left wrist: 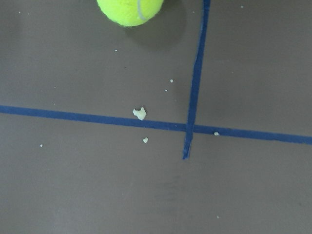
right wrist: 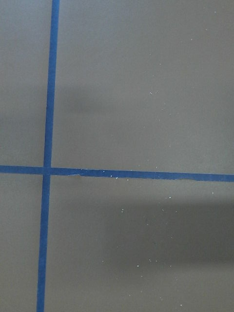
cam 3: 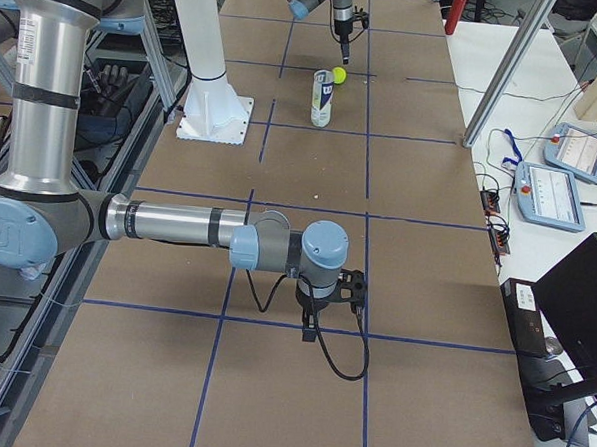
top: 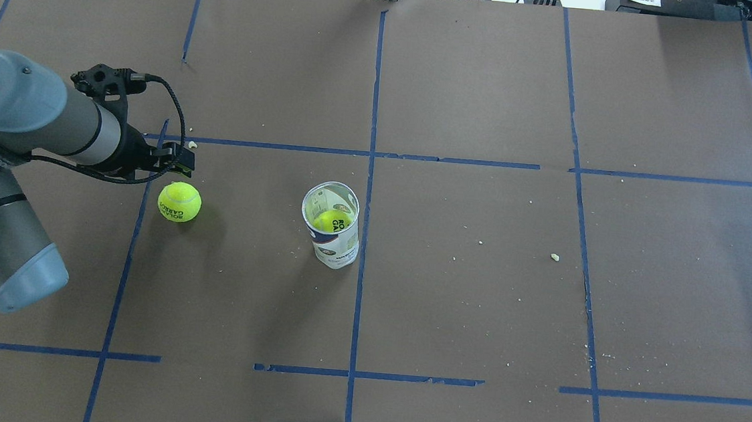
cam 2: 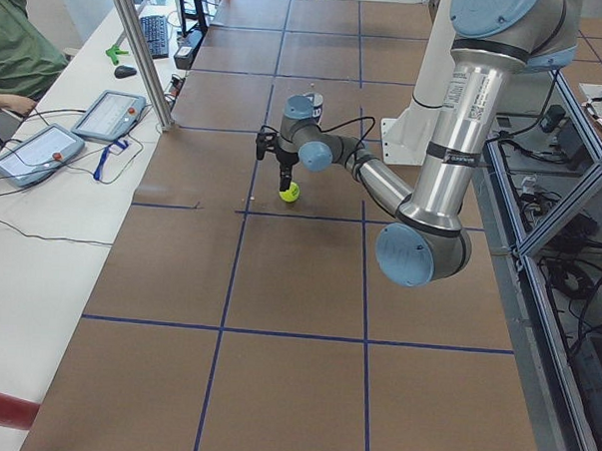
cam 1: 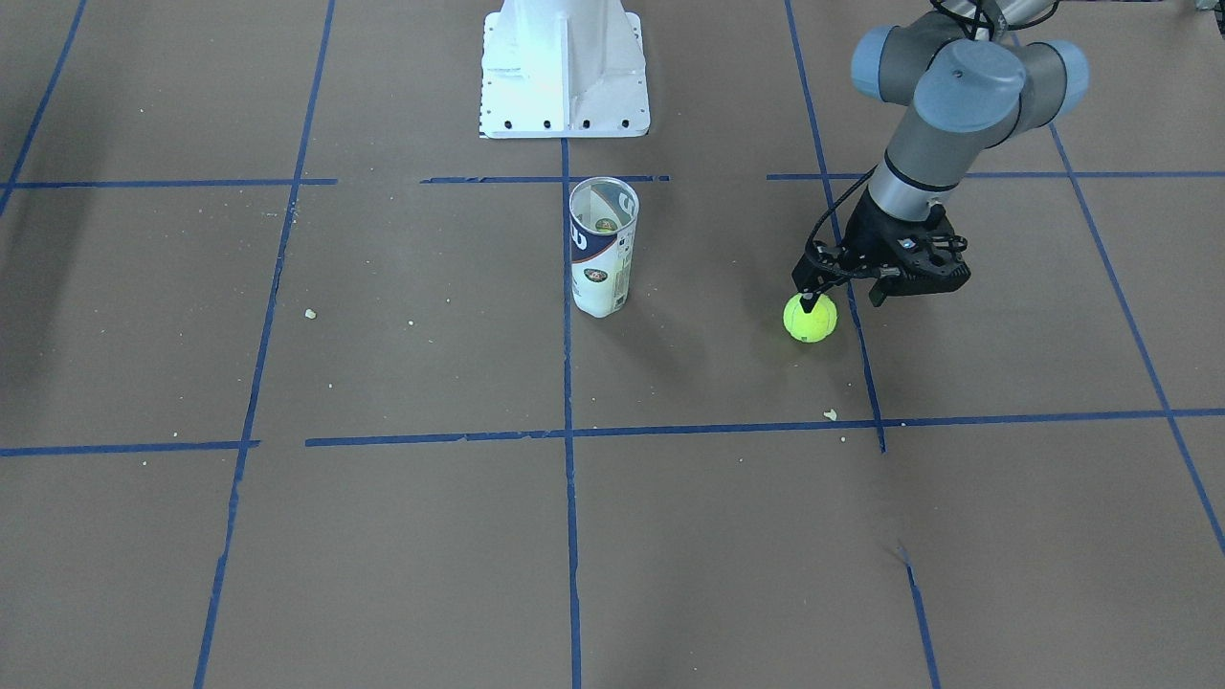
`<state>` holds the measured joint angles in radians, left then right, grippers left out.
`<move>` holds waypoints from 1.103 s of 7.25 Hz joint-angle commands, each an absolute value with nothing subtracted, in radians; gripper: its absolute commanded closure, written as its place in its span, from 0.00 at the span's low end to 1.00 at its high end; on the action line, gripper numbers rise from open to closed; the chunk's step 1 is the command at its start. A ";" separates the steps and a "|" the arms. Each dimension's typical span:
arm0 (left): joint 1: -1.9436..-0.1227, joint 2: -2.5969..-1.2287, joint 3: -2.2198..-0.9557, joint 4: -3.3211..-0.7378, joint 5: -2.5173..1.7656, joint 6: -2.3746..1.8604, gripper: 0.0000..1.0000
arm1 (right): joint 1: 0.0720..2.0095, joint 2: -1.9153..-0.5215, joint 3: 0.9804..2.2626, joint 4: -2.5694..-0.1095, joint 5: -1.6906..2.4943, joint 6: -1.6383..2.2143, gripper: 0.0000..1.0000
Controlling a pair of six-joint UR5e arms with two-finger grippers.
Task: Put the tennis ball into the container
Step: 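Move the left gripper down over the yellow-green tennis ball, then close the left gripper around the tennis ball and lift it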
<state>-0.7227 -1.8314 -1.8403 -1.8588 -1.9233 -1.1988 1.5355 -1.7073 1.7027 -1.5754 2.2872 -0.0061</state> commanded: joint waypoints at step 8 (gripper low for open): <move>-0.629 -1.845 -1.709 -1.967 -1.833 -1.243 0.05 | 1.536 -1.707 1.703 -1.575 2.287 -0.006 0.00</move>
